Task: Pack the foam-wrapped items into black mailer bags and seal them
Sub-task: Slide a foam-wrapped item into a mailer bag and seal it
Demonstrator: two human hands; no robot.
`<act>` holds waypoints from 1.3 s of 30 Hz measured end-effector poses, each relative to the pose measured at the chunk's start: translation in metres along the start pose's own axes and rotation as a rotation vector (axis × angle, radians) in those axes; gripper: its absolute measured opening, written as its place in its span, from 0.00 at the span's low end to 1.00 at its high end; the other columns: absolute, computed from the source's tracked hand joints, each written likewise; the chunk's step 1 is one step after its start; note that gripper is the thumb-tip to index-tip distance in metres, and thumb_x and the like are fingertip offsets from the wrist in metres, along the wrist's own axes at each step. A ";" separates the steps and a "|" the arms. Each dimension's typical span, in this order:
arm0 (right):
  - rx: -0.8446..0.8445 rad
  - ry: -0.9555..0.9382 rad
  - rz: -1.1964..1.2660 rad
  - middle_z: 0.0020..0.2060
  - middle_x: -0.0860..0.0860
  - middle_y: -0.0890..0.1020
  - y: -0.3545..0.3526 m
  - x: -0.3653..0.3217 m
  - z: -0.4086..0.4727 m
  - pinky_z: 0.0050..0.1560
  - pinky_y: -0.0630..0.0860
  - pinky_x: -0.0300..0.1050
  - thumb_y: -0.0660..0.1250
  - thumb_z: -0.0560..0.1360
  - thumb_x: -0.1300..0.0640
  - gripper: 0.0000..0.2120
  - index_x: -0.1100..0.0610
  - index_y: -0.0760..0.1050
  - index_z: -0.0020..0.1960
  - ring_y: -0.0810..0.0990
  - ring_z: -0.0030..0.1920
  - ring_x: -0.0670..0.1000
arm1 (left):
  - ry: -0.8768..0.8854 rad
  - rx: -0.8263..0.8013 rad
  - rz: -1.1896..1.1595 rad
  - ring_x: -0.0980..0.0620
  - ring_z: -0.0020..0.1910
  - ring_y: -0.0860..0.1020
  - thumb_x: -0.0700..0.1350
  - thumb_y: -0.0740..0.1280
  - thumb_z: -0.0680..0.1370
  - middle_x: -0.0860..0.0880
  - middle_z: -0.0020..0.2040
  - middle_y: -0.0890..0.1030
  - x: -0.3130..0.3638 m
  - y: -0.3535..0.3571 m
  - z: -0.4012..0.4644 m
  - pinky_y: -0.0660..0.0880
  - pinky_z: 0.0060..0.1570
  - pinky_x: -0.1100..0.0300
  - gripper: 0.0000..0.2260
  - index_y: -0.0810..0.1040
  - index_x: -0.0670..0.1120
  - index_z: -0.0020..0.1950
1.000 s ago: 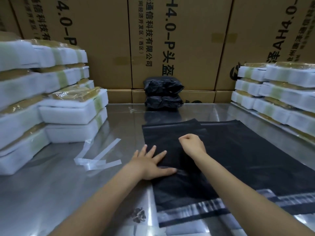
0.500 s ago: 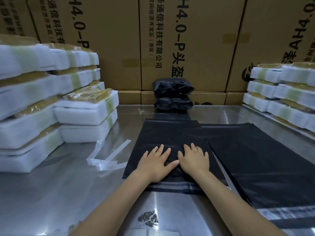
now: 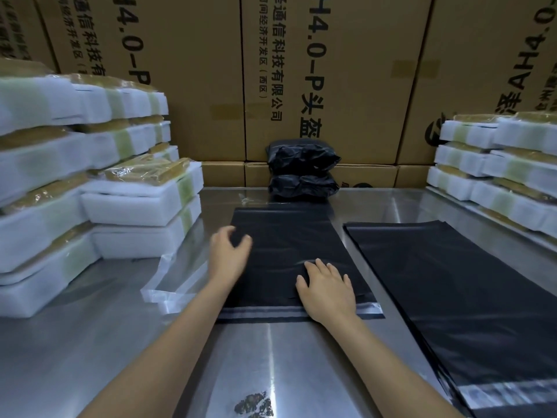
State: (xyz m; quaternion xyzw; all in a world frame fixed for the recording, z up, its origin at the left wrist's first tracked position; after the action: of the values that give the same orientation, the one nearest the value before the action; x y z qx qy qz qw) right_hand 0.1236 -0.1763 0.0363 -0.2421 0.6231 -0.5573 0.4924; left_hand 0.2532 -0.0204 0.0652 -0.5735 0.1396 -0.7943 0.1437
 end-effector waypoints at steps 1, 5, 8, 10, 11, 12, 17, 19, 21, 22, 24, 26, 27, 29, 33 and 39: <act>0.003 -0.001 -0.002 0.77 0.50 0.57 0.000 0.001 0.001 0.75 0.48 0.55 0.49 0.82 0.45 0.25 0.51 0.57 0.77 0.52 0.77 0.52 | -0.118 0.094 -0.119 0.46 0.63 0.72 0.49 0.66 0.78 0.44 0.66 0.71 -0.006 -0.014 0.009 0.68 0.57 0.55 0.20 0.70 0.44 0.67; 0.015 -0.003 0.003 0.77 0.49 0.57 0.002 0.003 0.002 0.75 0.49 0.55 0.50 0.82 0.45 0.24 0.50 0.58 0.76 0.53 0.77 0.51 | -0.347 0.233 -0.117 0.38 0.59 0.74 0.51 0.64 0.76 0.37 0.64 0.73 -0.016 -0.064 0.047 0.72 0.56 0.49 0.22 0.74 0.37 0.62; 0.019 -0.003 0.008 0.77 0.48 0.58 0.002 0.003 0.003 0.75 0.49 0.54 0.50 0.82 0.45 0.24 0.49 0.58 0.76 0.53 0.77 0.50 | -0.453 0.151 -0.355 0.43 0.64 0.72 0.58 0.65 0.76 0.43 0.68 0.70 -0.008 -0.070 0.063 0.68 0.60 0.51 0.29 0.68 0.42 0.71; 0.024 -0.004 0.013 0.77 0.48 0.58 0.001 0.003 0.004 0.75 0.49 0.54 0.50 0.82 0.45 0.24 0.49 0.58 0.76 0.53 0.77 0.50 | -0.549 0.082 -0.641 0.47 0.63 0.73 0.59 0.65 0.76 0.47 0.68 0.71 0.002 -0.069 0.063 0.66 0.62 0.51 0.29 0.66 0.45 0.72; 0.025 -0.005 0.016 0.77 0.48 0.58 0.001 0.003 0.004 0.75 0.49 0.53 0.50 0.81 0.45 0.24 0.49 0.59 0.76 0.53 0.77 0.50 | -0.595 0.055 -0.731 0.47 0.63 0.73 0.60 0.65 0.75 0.47 0.68 0.70 0.003 -0.069 0.061 0.65 0.64 0.50 0.30 0.65 0.46 0.73; 0.024 -0.005 0.018 0.77 0.48 0.58 0.001 0.004 0.003 0.75 0.49 0.53 0.50 0.81 0.45 0.24 0.49 0.59 0.76 0.53 0.77 0.50 | -0.631 0.036 -0.769 0.47 0.63 0.73 0.61 0.65 0.75 0.47 0.69 0.69 -0.001 -0.070 0.059 0.64 0.66 0.49 0.32 0.64 0.46 0.73; 0.022 -0.005 0.032 0.77 0.47 0.58 0.002 0.002 0.002 0.75 0.49 0.53 0.51 0.81 0.44 0.24 0.49 0.59 0.76 0.53 0.77 0.49 | -0.582 0.058 -0.876 0.49 0.64 0.74 0.58 0.65 0.77 0.46 0.69 0.71 -0.023 -0.076 0.049 0.65 0.67 0.54 0.29 0.66 0.42 0.72; 0.027 -0.009 0.046 0.76 0.47 0.59 0.001 0.001 0.002 0.75 0.49 0.52 0.52 0.81 0.45 0.24 0.48 0.60 0.76 0.53 0.77 0.49 | -0.541 0.105 -0.936 0.50 0.62 0.75 0.56 0.66 0.76 0.44 0.69 0.72 -0.022 -0.082 0.050 0.69 0.63 0.57 0.30 0.65 0.42 0.72; 0.032 -0.012 0.063 0.76 0.47 0.59 -0.001 0.001 0.001 0.75 0.48 0.52 0.52 0.81 0.45 0.24 0.48 0.60 0.76 0.53 0.77 0.49 | -0.534 0.148 -0.971 0.50 0.61 0.75 0.57 0.68 0.75 0.43 0.68 0.72 -0.015 -0.089 0.052 0.70 0.62 0.58 0.32 0.64 0.44 0.73; 0.034 -0.013 0.068 0.76 0.46 0.59 -0.001 0.002 0.000 0.75 0.48 0.52 0.52 0.81 0.45 0.24 0.48 0.60 0.76 0.53 0.77 0.48 | -0.556 0.162 -0.985 0.49 0.63 0.75 0.59 0.69 0.73 0.43 0.68 0.72 -0.011 -0.092 0.054 0.69 0.64 0.58 0.34 0.63 0.44 0.73; 0.038 -0.017 0.077 0.76 0.46 0.59 -0.001 0.002 -0.001 0.75 0.48 0.51 0.53 0.81 0.45 0.24 0.48 0.61 0.75 0.54 0.76 0.48 | -0.629 0.196 -1.027 0.47 0.65 0.72 0.62 0.70 0.71 0.44 0.67 0.70 -0.004 -0.097 0.059 0.68 0.67 0.56 0.36 0.63 0.46 0.73; 0.045 -0.019 0.082 0.76 0.46 0.60 -0.001 0.002 -0.001 0.75 0.49 0.51 0.53 0.81 0.45 0.23 0.48 0.61 0.75 0.54 0.76 0.48 | -0.683 0.221 -1.033 0.46 0.64 0.71 0.62 0.71 0.70 0.45 0.65 0.69 0.001 -0.104 0.064 0.70 0.65 0.55 0.35 0.65 0.48 0.70; 0.055 -0.020 0.080 0.76 0.47 0.61 -0.002 0.002 -0.001 0.75 0.49 0.52 0.54 0.81 0.45 0.23 0.48 0.61 0.75 0.55 0.76 0.48 | -0.691 0.216 -1.001 0.46 0.63 0.71 0.61 0.71 0.70 0.45 0.63 0.69 0.002 -0.107 0.065 0.72 0.64 0.56 0.33 0.66 0.49 0.69; 0.075 -0.023 0.066 0.75 0.47 0.62 -0.003 0.002 0.000 0.75 0.50 0.52 0.54 0.81 0.45 0.23 0.48 0.62 0.74 0.56 0.76 0.49 | -0.690 0.200 -0.938 0.47 0.59 0.73 0.59 0.72 0.70 0.45 0.59 0.69 0.000 -0.110 0.065 0.73 0.62 0.57 0.28 0.68 0.49 0.65; 0.108 -0.039 0.034 0.75 0.48 0.63 -0.003 -0.002 -0.002 0.75 0.52 0.53 0.53 0.81 0.46 0.23 0.50 0.63 0.74 0.57 0.75 0.49 | -0.698 0.184 -0.971 0.47 0.52 0.74 0.57 0.73 0.69 0.45 0.52 0.71 0.000 -0.106 0.052 0.77 0.53 0.58 0.25 0.67 0.47 0.57; 0.434 -0.209 0.143 0.64 0.46 0.75 -0.028 -0.010 -0.012 0.66 0.66 0.43 0.60 0.79 0.51 0.16 0.52 0.73 0.66 0.68 0.67 0.46 | -0.642 0.157 -1.120 0.52 0.50 0.79 0.57 0.71 0.69 0.47 0.53 0.75 0.039 -0.070 0.002 0.76 0.53 0.61 0.28 0.68 0.47 0.63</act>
State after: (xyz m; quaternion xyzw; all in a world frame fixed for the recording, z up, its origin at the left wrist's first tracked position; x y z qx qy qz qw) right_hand 0.1107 -0.1694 0.0646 -0.1425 0.4500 -0.6138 0.6328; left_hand 0.2384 0.0291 0.1264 -0.7561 -0.2892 -0.5459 -0.2161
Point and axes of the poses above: each hand's wrist, its own z-axis towards the middle knuckle, its own y-axis out of the palm, x = y × z, the point moved 5 cm from there along z, towards the middle knuckle
